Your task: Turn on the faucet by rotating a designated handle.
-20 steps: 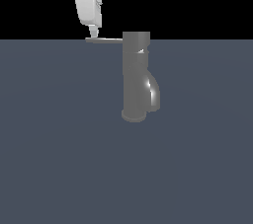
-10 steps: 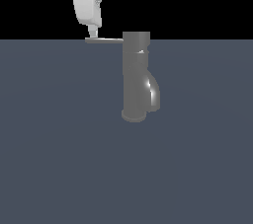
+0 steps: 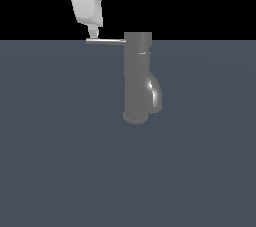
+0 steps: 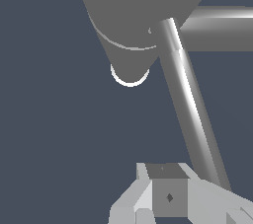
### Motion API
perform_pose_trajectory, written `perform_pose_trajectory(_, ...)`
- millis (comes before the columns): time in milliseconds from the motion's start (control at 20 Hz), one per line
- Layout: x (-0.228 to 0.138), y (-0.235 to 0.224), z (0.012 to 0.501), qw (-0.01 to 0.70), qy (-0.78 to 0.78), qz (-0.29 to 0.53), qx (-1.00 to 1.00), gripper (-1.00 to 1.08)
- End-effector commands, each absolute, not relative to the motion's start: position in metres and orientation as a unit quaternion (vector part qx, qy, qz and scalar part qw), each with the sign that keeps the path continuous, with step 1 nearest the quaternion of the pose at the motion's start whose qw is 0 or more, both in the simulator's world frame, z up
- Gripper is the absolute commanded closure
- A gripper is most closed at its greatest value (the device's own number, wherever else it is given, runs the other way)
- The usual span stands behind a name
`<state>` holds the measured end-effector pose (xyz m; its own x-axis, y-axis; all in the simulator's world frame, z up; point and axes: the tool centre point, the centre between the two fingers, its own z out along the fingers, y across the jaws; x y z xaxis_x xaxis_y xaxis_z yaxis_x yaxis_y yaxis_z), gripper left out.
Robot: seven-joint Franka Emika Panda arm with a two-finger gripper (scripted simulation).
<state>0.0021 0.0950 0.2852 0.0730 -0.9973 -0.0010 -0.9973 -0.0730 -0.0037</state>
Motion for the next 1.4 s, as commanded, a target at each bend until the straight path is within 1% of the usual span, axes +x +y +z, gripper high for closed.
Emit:
perform_pose_trajectory(0,-0.007,0.093,0.285,0.0,0.681,0.0,-0.732,1.08)
perform_pose_trajectory(650,-0.044,0.088,0.285,0.0,0.682,0.0,-0.732,1.08)
perform_pose_trajectory(750,-0.04,0.088,0.285,0.002,0.682,-0.001,-0.732,1.08)
perform_pose_trajectory(1350,-0.067,0.055,0.285,0.001,0.682,0.0,-0.732,1.08)
